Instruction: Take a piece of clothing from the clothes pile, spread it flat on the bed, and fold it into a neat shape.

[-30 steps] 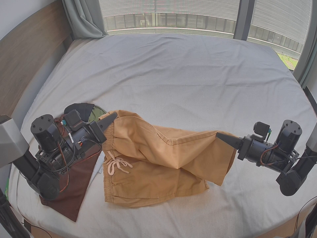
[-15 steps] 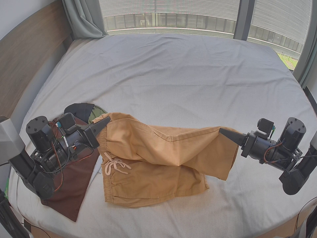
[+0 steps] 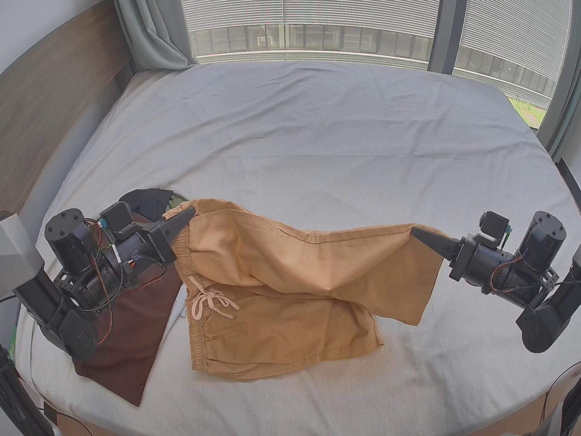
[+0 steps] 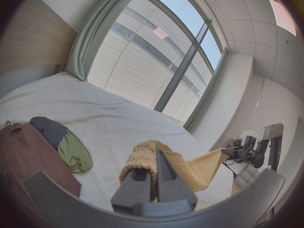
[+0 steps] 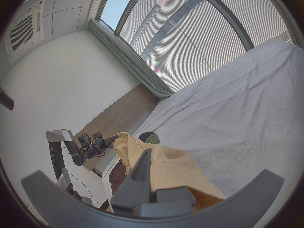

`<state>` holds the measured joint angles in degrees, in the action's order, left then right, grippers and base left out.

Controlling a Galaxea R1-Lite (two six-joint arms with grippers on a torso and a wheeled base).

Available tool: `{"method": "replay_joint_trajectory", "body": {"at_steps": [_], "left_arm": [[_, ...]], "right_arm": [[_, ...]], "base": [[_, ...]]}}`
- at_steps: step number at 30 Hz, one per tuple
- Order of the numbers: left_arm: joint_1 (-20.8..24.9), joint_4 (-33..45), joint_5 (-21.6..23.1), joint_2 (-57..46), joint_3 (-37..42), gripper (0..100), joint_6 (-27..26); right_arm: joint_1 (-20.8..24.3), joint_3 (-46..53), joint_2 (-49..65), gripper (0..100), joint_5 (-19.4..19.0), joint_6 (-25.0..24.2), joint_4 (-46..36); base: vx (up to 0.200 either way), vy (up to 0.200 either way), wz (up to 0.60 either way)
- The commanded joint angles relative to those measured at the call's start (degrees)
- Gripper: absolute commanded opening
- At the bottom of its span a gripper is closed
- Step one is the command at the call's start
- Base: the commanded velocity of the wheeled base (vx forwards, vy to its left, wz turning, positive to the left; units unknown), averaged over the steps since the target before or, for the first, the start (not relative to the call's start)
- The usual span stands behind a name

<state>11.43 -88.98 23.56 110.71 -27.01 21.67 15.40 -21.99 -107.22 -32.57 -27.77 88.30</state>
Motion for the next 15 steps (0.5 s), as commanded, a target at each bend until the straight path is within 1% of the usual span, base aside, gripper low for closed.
{"method": "replay_joint_trajectory", "body": {"at_steps": [1,7,15], "left_arm": [[-0.3,-0.1,0.0,0.1,-0.1,0,0.1],[-0.4,-0.1,0.0,0.1,-0.2,0,0.3],[-1.1,-0.1,0.0,0.1,-0.2,0,0.4]], "right_arm": [[-0.7,-0.2,0.1,0,-0.1,0.0,0.0],[-2.3,-0.9,-0.1,0,-0.1,0.0,0.0],[-3.2,-1.5,0.0,0,-0.1,0.0,0.0]], "base": [[0.000,0.000,0.00],[0.000,0.000,0.00],[0.000,0.000,0.00]]}}
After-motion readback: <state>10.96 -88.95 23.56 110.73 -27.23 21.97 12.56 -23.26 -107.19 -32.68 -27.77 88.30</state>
